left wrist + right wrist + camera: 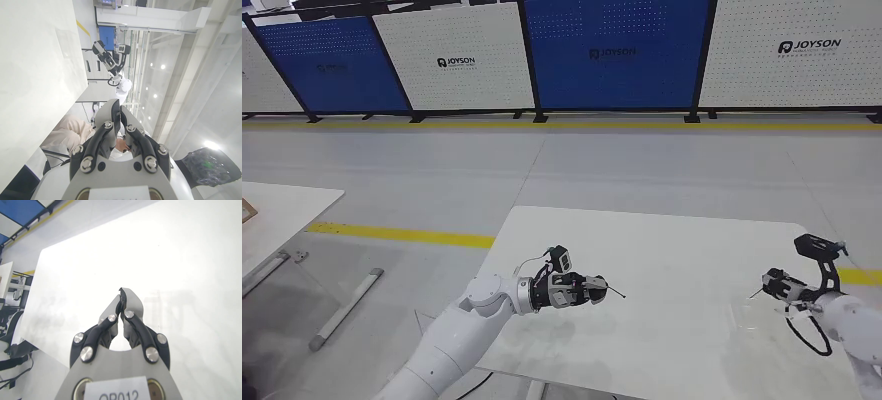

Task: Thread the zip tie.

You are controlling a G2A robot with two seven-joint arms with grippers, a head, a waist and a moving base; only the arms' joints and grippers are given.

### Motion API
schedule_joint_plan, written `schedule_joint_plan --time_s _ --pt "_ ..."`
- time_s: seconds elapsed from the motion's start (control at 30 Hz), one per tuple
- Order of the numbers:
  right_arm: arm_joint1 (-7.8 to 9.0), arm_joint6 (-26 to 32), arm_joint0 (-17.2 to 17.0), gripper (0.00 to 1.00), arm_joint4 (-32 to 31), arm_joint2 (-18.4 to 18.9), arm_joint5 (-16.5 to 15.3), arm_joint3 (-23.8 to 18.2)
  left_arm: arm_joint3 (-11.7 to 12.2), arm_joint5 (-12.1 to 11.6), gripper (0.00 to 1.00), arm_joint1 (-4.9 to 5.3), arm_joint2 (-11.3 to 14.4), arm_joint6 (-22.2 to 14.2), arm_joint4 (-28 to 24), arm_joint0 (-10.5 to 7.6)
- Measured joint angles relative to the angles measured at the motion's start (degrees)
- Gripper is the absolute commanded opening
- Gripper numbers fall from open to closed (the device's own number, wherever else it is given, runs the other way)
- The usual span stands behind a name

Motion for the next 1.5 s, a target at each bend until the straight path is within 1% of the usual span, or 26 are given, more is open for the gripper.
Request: schedule_joint_plan --time_s 0.07,0.1,0.17,0.2,0.43,0.5,0.57,0.67,0.7,0.8,0.9,0.97,1.03,1.5 --pt "0.1 -3.09 -3.5 0.0 1.13 2.09 -1.01 -2.97 0.0 0.0 0.0 0.0 0.0 0.0 0.0 0.0" --pt "0.15 -4.66 -5.68 0.0 2.27 3.39 -2.32 -4.56 0.0 0.0 0.0 0.0 0.0 0.0 0.0 0.0" --pt "0.22 -5.31 -8.01 0.0 3.91 4.67 -5.01 -5.91 0.0 0.0 0.0 0.0 0.0 0.0 0.0 0.0" --pt "0.24 -5.23 -8.39 0.0 4.25 4.87 -5.81 -6.06 0.0 0.0 0.0 0.0 0.0 0.0 0.0 0.0" --pt "0.23 -5.14 -8.23 0.0 4.16 4.78 -5.37 -5.93 0.0 0.0 0.0 0.0 0.0 0.0 0.0 0.0" --pt "0.08 -6.44 -8.55 0.0 5.18 4.81 -5.74 -5.43 0.0 0.0 0.0 0.0 0.0 0.0 0.0 0.0" --pt "-0.12 -9.06 -9.13 0.0 6.96 5.13 -7.35 -5.09 0.0 0.0 0.0 0.0 0.0 0.0 0.0 0.0" --pt "-0.41 -14.78 -11.28 0.0 9.9 6.36 -11.53 -5.15 0.0 0.0 0.0 0.0 0.0 0.0 0.0 0.0" --pt "-0.49 -16.85 -12.32 0.0 10.6 6.94 -12.97 -5.52 0.0 0.0 0.0 0.0 0.0 0.0 0.0 0.0" --pt "-0.58 -20.45 -14.81 0.0 10.15 8.07 -15.52 -7.49 0.0 0.0 0.0 0.0 0.0 0.0 0.0 0.0" --pt "-0.75 -23.35 -17.25 0.0 8.2 8.08 -16.52 -10.44 0.0 0.0 0.0 0.0 0.0 0.0 0.0 0.0" --pt "-0.89 -23.65 -18.25 0.0 7.71 7.01 -17.28 -11.61 0.0 0.0 0.0 0.0 0.0 0.0 0.0 0.0" --pt "-0.95 -22.69 -18.3 0.0 7.92 6.14 -17.6 -11.65 0.0 0.0 0.0 0.0 0.0 0.0 0.0 0.0" --pt "-0.97 -22.8 -18.25 0.0 8.08 6.14 -17.6 -11.55 0.0 0.0 0.0 0.0 0.0 0.0 0.0 0.0"
